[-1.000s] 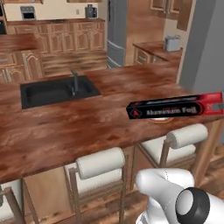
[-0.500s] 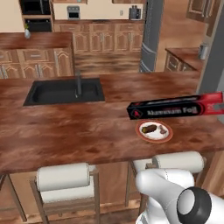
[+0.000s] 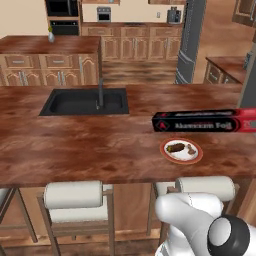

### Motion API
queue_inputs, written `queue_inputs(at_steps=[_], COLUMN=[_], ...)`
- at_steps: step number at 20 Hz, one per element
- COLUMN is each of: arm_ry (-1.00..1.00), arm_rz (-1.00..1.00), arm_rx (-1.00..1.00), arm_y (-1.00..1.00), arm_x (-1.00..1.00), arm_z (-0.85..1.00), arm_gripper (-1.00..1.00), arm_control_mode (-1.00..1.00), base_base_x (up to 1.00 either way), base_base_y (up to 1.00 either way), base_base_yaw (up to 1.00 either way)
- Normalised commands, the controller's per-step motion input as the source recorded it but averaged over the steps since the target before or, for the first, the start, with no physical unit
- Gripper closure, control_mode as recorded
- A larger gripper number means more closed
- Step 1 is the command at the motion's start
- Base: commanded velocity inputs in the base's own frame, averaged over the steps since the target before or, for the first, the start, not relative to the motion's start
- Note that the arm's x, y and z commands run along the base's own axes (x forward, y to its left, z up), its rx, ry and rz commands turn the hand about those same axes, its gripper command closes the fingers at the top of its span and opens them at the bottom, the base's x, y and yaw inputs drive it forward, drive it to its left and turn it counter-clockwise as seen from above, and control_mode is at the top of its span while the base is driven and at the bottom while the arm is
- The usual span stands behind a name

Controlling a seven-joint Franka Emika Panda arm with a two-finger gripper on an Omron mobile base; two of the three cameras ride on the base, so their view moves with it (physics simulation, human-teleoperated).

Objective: Retrieve the tupperware and aluminum foil from the cabinet and place them on the dining counter near the plate with mushroom and sweet potato to prepare for storing leftovers.

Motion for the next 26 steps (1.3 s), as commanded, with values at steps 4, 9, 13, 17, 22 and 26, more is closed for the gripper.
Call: queue_inputs(at_steps=[4, 9, 13, 17, 22, 26], arm_ry=[-0.32, -0.30, -0.08, 0.07, 0.25, 0.20], arm_rz=[-0.39, -0.45, -0.33, -0.12, 0.00, 0.01], arm_rx=[0.13, 0.18, 0.25, 0.20, 0.14, 0.11], arm_y=[-0.82, -0.94, -0.58, -0.26, -0.31, -0.34], arm_x=[0.08, 0.24, 0.46, 0.71, 0.89, 0.74], arm_z=[-0.47, -0.45, -0.44, -0.29, -0.31, -0.54], arm_gripper=[1.00, 1.00, 1.00, 1.00, 1.00, 1.00], arm_control_mode=[-1.00, -1.00, -1.00, -1.00, -1.00, -1.00], base_base_x=[0.00, 0.00, 0.00, 0.00, 0.00, 0.00], base_base_y=[0.00, 0.00, 0.00, 0.00, 0.00, 0.00], base_base_yaw=[0.00, 0.00, 0.00, 0.00, 0.00, 0.00])
